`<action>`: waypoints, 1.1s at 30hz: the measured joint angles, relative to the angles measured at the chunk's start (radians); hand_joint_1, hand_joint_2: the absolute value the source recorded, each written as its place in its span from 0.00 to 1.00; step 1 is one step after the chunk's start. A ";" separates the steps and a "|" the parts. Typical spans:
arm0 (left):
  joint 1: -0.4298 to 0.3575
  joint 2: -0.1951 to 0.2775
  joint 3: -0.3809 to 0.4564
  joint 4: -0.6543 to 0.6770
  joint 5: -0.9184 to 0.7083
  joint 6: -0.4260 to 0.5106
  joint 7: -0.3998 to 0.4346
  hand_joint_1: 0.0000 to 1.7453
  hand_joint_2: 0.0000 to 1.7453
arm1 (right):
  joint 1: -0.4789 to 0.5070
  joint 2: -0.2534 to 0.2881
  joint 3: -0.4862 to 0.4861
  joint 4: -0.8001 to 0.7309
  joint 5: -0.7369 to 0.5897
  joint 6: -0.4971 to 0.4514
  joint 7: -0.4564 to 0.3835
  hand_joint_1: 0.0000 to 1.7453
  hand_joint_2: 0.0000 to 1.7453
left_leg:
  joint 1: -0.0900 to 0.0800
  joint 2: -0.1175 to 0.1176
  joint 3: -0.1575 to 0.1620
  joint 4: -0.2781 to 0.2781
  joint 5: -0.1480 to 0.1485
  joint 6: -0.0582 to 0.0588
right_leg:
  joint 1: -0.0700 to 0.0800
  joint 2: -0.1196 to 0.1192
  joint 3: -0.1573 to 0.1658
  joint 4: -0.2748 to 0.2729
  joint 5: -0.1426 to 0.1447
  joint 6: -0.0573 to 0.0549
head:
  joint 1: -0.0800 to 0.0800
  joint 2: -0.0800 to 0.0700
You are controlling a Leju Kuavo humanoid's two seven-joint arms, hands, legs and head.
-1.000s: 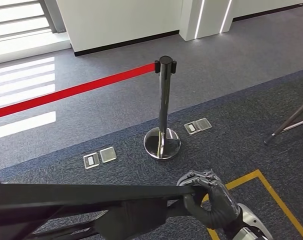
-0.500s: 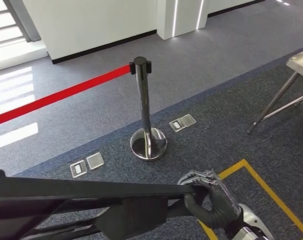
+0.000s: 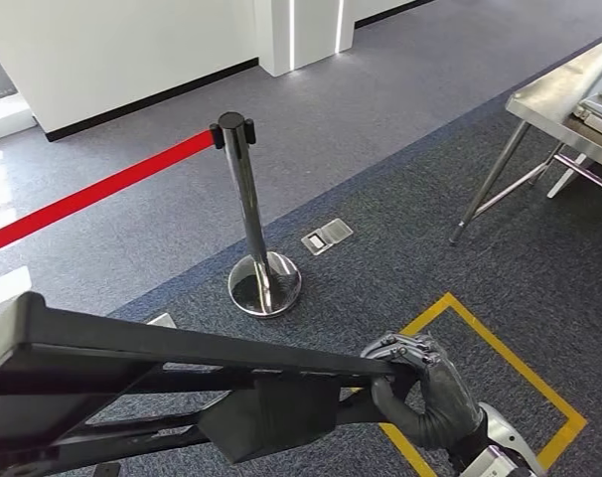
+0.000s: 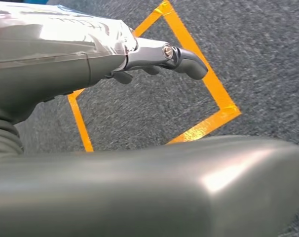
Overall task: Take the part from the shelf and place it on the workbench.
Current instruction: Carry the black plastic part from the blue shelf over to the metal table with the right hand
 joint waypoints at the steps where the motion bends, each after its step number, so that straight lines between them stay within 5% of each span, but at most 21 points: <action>1: -0.002 0.000 0.000 0.000 0.001 -0.001 0.003 0.00 1.00 | -0.003 0.004 0.000 0.002 -0.004 0.001 0.000 1.00 1.00 | -0.002 0.005 0.002 0.001 -0.002 -0.004 | 0.003 -0.003 0.005 -0.013 -0.001 -0.007 | 0.000 0.000; 3: -0.005 0.000 0.001 0.000 0.001 -0.001 0.007 0.00 1.00 | -0.004 0.011 0.000 0.006 -0.008 0.005 0.000 1.00 1.00 | -0.001 0.013 0.005 0.001 -0.005 -0.011 | 0.004 0.011 0.002 -0.013 -0.001 -0.024 | 0.000 0.000; 5: -0.006 0.000 0.001 0.000 0.002 -0.002 0.008 0.00 1.00 | -0.006 0.018 0.000 0.007 -0.008 0.008 0.000 1.00 1.00 | 0.003 -0.008 -0.003 0.026 -0.029 -0.019 | 0.002 0.022 0.002 -0.014 0.001 -0.039 | -0.001 0.000; 8: 0.000 0.001 0.003 0.000 0.004 -0.003 0.009 0.00 1.00 | -0.008 0.030 0.001 0.009 -0.007 0.014 0.000 1.00 1.00 | 0.003 -0.051 -0.084 0.203 -0.120 -0.023 | 0.003 0.041 0.003 -0.015 0.001 -0.052 | -0.001 0.000; 10: 0.005 0.001 0.004 0.000 0.007 -0.004 0.010 0.00 1.00 | -0.008 0.035 0.002 0.011 -0.006 0.017 0.000 1.00 1.00 | 0.000 -0.057 -0.134 0.294 -0.137 -0.019 | 0.007 0.059 0.004 -0.014 0.000 -0.054 | -0.001 0.000; 12: 0.008 0.002 0.004 0.000 0.007 -0.004 0.011 0.00 1.00 | -0.008 0.039 0.003 0.012 -0.006 0.019 0.000 1.00 1.00 | -0.005 -0.063 -0.117 0.235 -0.078 -0.007 | 0.010 0.079 0.008 -0.013 -0.001 -0.055 | -0.001 0.000; 14: 0.008 0.005 0.004 0.000 0.008 -0.005 0.012 0.00 1.00 | -0.009 0.044 0.004 0.012 -0.005 0.019 0.000 1.00 1.00 | -0.010 -0.094 -0.064 0.099 -0.001 0.009 | 0.011 0.098 0.010 -0.012 -0.001 -0.054 | -0.001 0.000; 17: 0.009 0.010 0.005 0.000 0.009 -0.007 0.013 0.00 1.00 | -0.007 0.050 0.007 0.013 -0.005 0.020 0.001 1.00 1.00 | -0.014 -0.123 -0.033 0.020 0.021 0.019 | 0.009 0.124 0.000 -0.011 0.001 -0.045 | -0.001 0.000; 20: 0.007 0.010 0.005 0.000 0.010 -0.008 0.013 0.00 1.00 | 0.000 0.052 0.014 0.012 -0.005 0.021 0.001 1.00 1.00 | -0.007 -0.100 -0.027 0.003 0.025 0.022 | 0.011 0.116 -0.009 0.002 -0.011 -0.030 | -0.001 0.000; 24: 0.013 0.011 0.006 0.000 0.011 -0.013 0.016 0.00 1.00 | 0.005 0.052 0.023 0.012 -0.005 0.021 0.001 1.00 1.00 | -0.002 -0.056 -0.024 -0.005 0.029 0.027 | 0.006 0.059 -0.105 0.212 -0.122 -0.014 | 0.000 0.000; 26: 0.014 0.011 0.006 0.000 0.012 -0.014 0.016 0.00 1.00 | 0.008 0.052 0.026 0.012 -0.005 0.021 0.001 1.00 1.00 | 0.000 -0.035 -0.023 -0.004 0.027 0.025 | 0.000 0.053 -0.122 0.250 -0.118 -0.005 | 0.000 0.000; 28: 0.012 0.011 0.006 0.000 0.012 -0.015 0.017 0.00 1.00 | 0.010 0.052 0.029 0.012 -0.005 0.021 0.001 1.00 1.00 | 0.002 -0.018 -0.018 -0.003 0.022 0.019 | -0.005 0.035 -0.062 0.134 -0.051 0.004 | 0.000 0.000; 30: 0.012 0.011 0.006 0.000 0.012 -0.017 0.018 0.00 1.00 | 0.010 0.052 0.031 0.012 -0.006 0.021 0.002 1.00 1.00 | 0.001 -0.006 -0.013 0.000 0.016 0.007 | -0.003 0.009 0.000 0.011 -0.006 0.002 | 0.000 0.000; 33: 0.010 0.011 0.006 0.000 0.012 -0.023 0.018 0.00 1.00 | 0.011 0.053 0.033 0.012 -0.007 0.021 0.004 1.00 1.00 | -0.001 0.008 -0.009 0.001 0.012 -0.009 | 0.003 0.015 0.011 -0.019 -0.002 -0.020 | -0.001 0.000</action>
